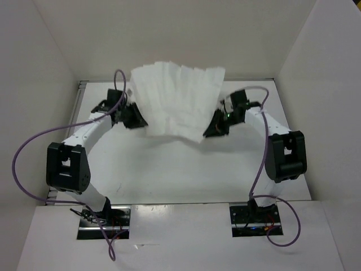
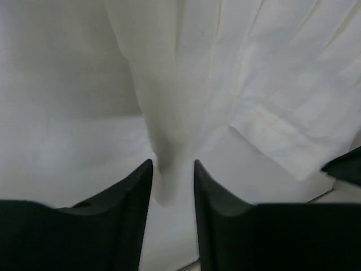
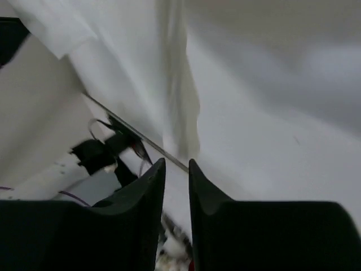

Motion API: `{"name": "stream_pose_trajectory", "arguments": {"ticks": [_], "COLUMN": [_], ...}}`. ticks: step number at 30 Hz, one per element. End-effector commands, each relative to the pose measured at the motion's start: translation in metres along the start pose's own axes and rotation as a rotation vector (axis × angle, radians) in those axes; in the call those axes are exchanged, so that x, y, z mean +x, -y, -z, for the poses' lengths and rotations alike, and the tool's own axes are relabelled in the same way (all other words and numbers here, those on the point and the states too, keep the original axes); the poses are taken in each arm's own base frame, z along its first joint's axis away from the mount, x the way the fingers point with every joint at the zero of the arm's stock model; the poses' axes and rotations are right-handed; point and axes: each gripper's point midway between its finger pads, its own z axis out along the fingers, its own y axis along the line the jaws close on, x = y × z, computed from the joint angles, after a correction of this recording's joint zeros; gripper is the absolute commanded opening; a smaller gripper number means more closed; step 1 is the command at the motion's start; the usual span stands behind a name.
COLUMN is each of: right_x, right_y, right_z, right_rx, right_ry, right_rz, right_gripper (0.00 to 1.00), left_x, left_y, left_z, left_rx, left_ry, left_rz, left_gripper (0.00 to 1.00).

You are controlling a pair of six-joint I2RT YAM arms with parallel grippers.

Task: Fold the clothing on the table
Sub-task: Fold the skirt

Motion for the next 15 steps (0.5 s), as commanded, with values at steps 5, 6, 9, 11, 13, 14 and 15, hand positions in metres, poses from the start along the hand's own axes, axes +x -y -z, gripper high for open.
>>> {"name": "stream_pose_trajectory", "arguments": {"ticks": [5, 6, 9, 11, 13, 14, 15], "right_x": [0.103, 0.096, 0.056, 0.034, 0.020, 0.017, 0.016], "right_y": [0.061, 0.061, 0.035, 0.025, 0.026, 0.024, 0.031], "right_z": [0.027, 0.042, 0.057, 0.049, 0.028, 0.020, 0.013], "right_rx": [0.263, 0.332, 0.329, 0.276, 0.240, 0.230, 0.239], "right_ry": [-0.099, -0.034, 0.076, 0.115, 0.109, 0.096, 0.081], "right_rz": [-0.231, -0.211, -0.142, -0.104, -0.099, -0.088, -0.100], "right_gripper": [0.44, 0.47, 0.47, 0.41, 0.36, 0.35, 0.35], "left_x": [0.105, 0.095, 0.069, 0.044, 0.034, 0.024, 0.023], "left_y": [-0.045, -0.042, -0.031, -0.016, -0.006, -0.001, -0.002], "left_z": [0.022, 0.030, 0.029, 0.019, 0.011, 0.004, 0.002], "left_rx": [-0.197, -0.205, -0.183, -0.141, -0.109, -0.098, -0.100], "left_ry": [-0.147, -0.099, -0.034, 0.006, 0.018, 0.034, 0.031], "left_rz": [0.153, 0.140, 0.096, 0.069, 0.055, 0.050, 0.041], "left_gripper": [0.91, 0.93, 0.94, 0.89, 0.75, 0.69, 0.65]}}
